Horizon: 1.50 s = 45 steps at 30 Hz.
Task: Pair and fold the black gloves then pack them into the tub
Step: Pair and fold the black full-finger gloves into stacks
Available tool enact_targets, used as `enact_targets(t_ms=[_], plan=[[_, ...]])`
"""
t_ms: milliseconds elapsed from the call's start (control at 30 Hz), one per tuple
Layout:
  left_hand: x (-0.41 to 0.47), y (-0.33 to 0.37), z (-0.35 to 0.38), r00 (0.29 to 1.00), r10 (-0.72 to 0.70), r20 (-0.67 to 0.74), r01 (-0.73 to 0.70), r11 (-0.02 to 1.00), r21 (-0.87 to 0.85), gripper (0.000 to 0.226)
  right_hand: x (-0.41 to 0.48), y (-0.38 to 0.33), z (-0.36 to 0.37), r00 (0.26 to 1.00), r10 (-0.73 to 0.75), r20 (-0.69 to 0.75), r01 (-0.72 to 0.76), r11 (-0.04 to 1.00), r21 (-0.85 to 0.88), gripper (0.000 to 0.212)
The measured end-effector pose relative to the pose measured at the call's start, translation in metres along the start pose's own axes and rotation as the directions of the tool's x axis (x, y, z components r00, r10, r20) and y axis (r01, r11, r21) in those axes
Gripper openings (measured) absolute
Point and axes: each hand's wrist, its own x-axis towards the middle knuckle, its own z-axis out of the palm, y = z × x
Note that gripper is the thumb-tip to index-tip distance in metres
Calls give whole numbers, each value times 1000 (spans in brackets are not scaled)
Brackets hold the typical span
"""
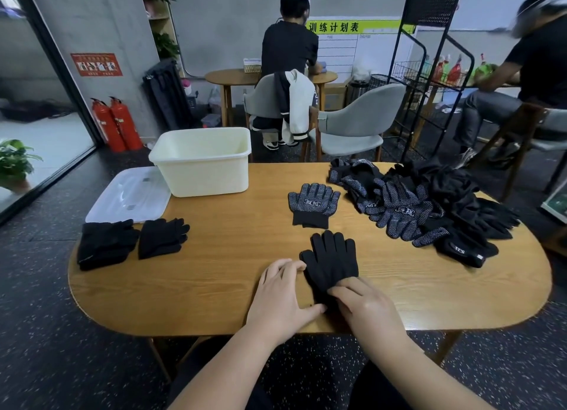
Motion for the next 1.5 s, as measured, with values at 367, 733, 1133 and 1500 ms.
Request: enact_targets(t_ms=[367,733,1133,1500], plan=[[1,-2,-1,993,115,29,-119,980,161,75,-1,-8,-11,994,-7,106,0,998,60,24],[-1,2,0,994,106,30,-110,965,238,78,86,21,0,884,159,439,-191,981,30,46],[3,-1,-3,995,60,-75,-58,998,26,50,108,2,27,850,292,438,-183,944,-274,71],[2,-3,-4,984,52,-170,-62,996,-57,28,90,-16,32,825,340,451,-208,926,-316,87]])
